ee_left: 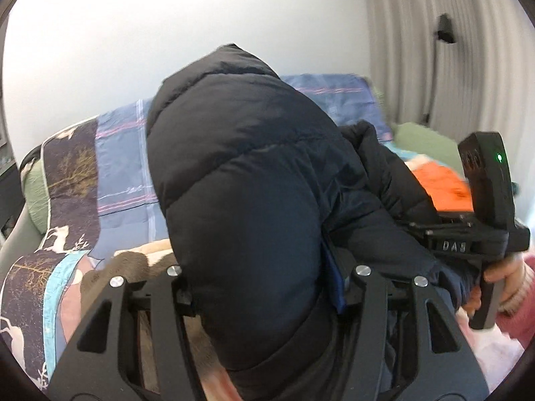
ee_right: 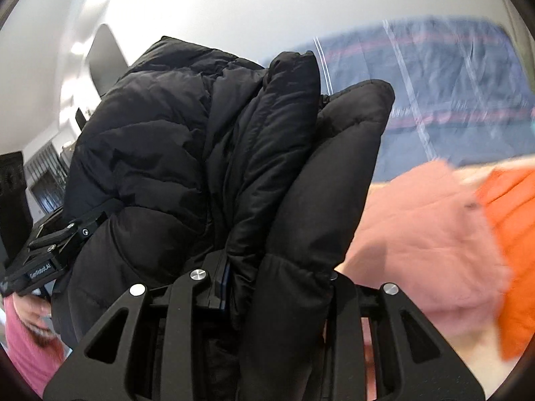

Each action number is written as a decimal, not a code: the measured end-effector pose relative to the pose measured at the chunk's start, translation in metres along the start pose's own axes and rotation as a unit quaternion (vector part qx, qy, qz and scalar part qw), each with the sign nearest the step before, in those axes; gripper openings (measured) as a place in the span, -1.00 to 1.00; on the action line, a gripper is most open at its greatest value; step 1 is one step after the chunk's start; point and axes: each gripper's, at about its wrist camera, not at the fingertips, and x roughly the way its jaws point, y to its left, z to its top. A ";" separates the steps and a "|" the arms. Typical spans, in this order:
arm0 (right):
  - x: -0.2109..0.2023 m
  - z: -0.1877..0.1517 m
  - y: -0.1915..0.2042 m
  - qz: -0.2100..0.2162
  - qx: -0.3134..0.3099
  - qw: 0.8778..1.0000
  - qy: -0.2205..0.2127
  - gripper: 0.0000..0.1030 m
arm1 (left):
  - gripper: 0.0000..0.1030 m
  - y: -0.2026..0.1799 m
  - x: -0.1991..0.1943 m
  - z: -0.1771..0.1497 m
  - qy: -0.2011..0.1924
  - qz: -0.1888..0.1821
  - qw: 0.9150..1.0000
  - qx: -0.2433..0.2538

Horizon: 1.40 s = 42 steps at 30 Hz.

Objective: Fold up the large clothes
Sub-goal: 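Lift the folded black jacket with both tools and carry it beside the pink garment, then lower the jacket onto the bed and open both tools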

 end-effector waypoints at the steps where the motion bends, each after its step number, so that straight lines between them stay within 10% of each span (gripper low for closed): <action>1: 0.019 0.000 -0.005 0.000 0.010 1.000 0.009 -0.40 | 0.10 0.013 0.022 -0.001 0.012 0.012 1.000 -0.007; 6: 0.133 -0.042 -0.033 -0.143 -0.032 0.983 0.107 -0.18 | 0.26 0.050 0.131 -0.061 0.127 0.083 0.988 -0.020; 10: 0.141 -0.079 0.005 -0.234 -0.208 0.948 0.061 0.01 | 0.32 0.038 0.184 -0.130 0.156 0.148 0.976 0.024; 16: 0.080 -0.058 -0.014 -0.177 -0.133 0.975 0.030 0.32 | 0.42 0.031 0.176 -0.126 0.156 0.171 0.972 0.035; 25: -0.079 -0.129 -0.009 -0.142 -0.116 0.983 -0.009 0.44 | 0.96 -0.010 0.041 -0.116 0.041 0.116 0.992 -0.010; 42: -0.271 -0.241 0.068 -0.239 -0.060 0.963 -0.113 0.88 | 0.96 -0.172 -0.182 -0.182 -0.084 0.067 0.993 -0.053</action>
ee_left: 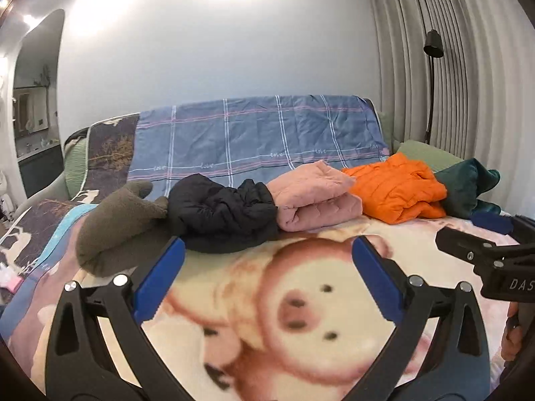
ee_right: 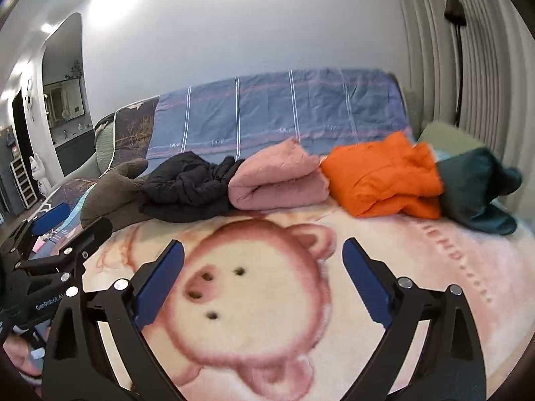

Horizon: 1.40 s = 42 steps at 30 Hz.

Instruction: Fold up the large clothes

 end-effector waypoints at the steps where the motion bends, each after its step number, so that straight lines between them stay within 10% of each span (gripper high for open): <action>1: -0.004 0.000 0.002 -0.001 -0.004 1.000 -0.005 0.89 | 0.96 0.000 -0.006 -0.002 0.004 -0.001 1.000 -0.017; 7: -0.025 -0.006 0.005 -0.010 -0.018 0.999 -0.025 0.90 | 0.96 -0.006 -0.018 -0.016 0.090 0.027 0.995 -0.041; 42: -0.033 -0.022 -0.001 -0.023 -0.017 1.000 -0.013 0.90 | 0.96 -0.026 -0.036 -0.029 0.095 0.039 0.995 -0.021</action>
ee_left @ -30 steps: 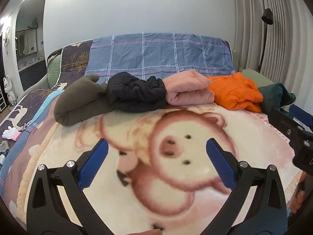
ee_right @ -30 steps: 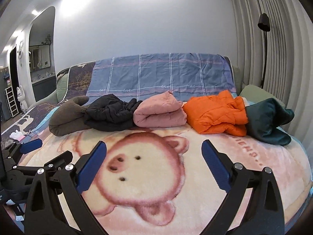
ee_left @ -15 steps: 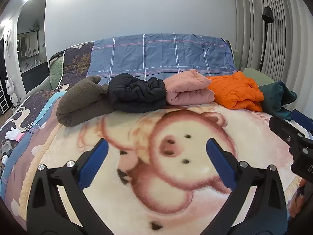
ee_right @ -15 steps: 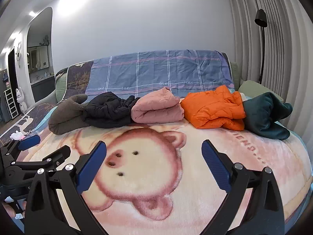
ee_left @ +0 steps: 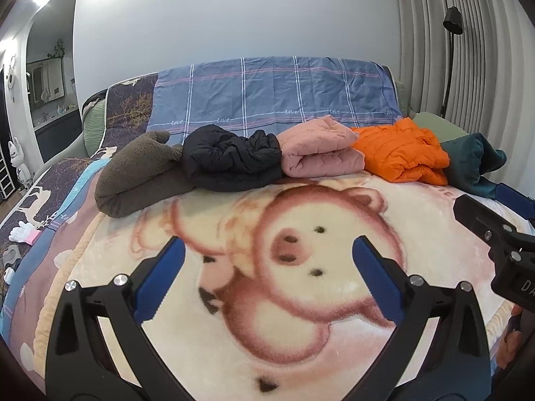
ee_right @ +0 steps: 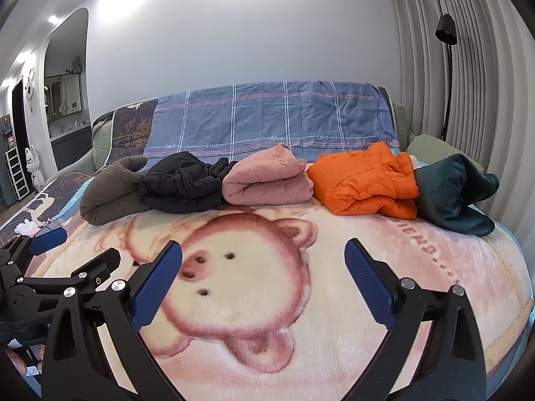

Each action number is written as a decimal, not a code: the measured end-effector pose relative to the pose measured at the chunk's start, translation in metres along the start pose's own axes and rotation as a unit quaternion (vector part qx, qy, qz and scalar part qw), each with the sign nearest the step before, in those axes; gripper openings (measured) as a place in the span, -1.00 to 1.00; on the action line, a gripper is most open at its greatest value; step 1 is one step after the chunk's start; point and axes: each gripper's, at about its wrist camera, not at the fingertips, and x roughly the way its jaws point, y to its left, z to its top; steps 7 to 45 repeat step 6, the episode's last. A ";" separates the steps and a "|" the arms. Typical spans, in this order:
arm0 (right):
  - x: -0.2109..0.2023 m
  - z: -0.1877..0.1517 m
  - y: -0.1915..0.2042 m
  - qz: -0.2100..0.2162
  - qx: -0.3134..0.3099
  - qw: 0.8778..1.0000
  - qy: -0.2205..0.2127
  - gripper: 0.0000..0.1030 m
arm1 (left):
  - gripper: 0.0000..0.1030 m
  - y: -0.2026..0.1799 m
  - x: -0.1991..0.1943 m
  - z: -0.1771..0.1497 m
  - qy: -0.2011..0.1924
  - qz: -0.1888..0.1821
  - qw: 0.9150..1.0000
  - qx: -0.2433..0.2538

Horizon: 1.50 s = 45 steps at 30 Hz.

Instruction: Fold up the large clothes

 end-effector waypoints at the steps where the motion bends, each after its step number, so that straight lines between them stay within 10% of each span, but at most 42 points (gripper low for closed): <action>1: 0.000 0.000 0.000 0.000 0.000 1.000 0.001 0.90 | 0.96 0.000 0.000 0.000 0.000 0.000 1.000 0.001; 45: 0.003 -0.002 -0.002 -0.001 0.002 1.000 0.007 0.90 | 0.96 -0.003 0.003 -0.002 0.004 0.000 1.000 0.005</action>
